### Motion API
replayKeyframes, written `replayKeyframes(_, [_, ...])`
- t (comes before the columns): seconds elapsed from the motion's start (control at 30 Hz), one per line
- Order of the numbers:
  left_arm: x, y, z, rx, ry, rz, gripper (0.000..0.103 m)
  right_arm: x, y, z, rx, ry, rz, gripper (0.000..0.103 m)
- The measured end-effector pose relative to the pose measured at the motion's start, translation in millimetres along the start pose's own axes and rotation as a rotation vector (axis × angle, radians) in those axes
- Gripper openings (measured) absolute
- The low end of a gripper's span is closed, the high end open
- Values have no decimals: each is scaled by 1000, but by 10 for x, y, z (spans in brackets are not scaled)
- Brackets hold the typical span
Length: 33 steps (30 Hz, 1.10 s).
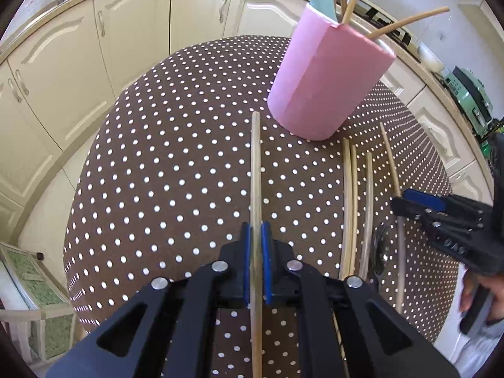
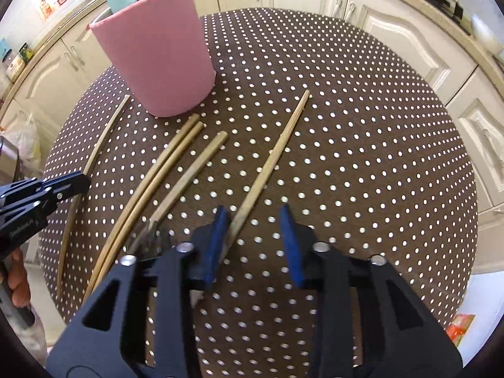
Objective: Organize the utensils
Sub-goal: 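Grasp a chopstick with the right tool beside the left tool's chopstick, then lift the chopsticks with both tools up over the pink cup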
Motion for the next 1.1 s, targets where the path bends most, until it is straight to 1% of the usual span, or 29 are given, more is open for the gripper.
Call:
replayKeyframes(0.07, [-60,-48,-22,4,-27,-40,7,-69,-29,-12,41,-24,-17,17])
replayKeyframes(0.13, [-109,-65,-54,20,-37,-56,7,-104,-45,-14,69,-47,-25,14])
replayKeyframes(0.2, [-100,-84,-64,40,-33,-55,7,-114,-64,-18,82,-42,-16,12])
replayKeyframes(0.33, [-102,-87,-76,55,-38,-76,7,-100,-51,2,67,-22,-6,7])
replayKeyframes(0.37, [-106,-78,-74,54,-40,-82,7,-111,31,20,59,-25,-7,7])
replayKeyframes(0.47, [-133,-101,-70,37,-37,-78,7,-97,75,64,21,-64,-25,6])
replayKeyframes(0.6, [-78,-34,-74,17,20,-31,6,-77,141,152,-32,-85,-27,6])
replayKeyframes(0.67, [-59,-21,-49,5,40,-12,6,-96,216,263,-67,-81,-23,6])
replayKeyframes(0.73, [-29,0,-4,-12,50,1,6,-68,242,393,-116,-114,-36,6])
replayKeyframes(0.77, [-20,19,20,-20,54,8,6,-64,244,455,-137,-115,-33,6])
replayKeyframes(0.93, [-37,16,286,-111,52,0,6,-80,352,834,-232,-141,-18,6])
replayKeyframes(1.07, [-101,-6,562,-201,39,-32,6,-100,355,1110,-302,-162,-13,6])
replayKeyframes(1.1, [-111,-8,617,-219,38,-34,6,-94,320,1123,-314,-169,-14,6])
Point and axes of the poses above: each gripper's, at about its wrist camera, not at the fingertips, and z roughly against the way its jaws point, x to its left, y to its underside, the point moved 9 cm from there along -z, roughly the way its jaws point, and after that the axes turned 3 degrees about -y, right-handed, at the moved point
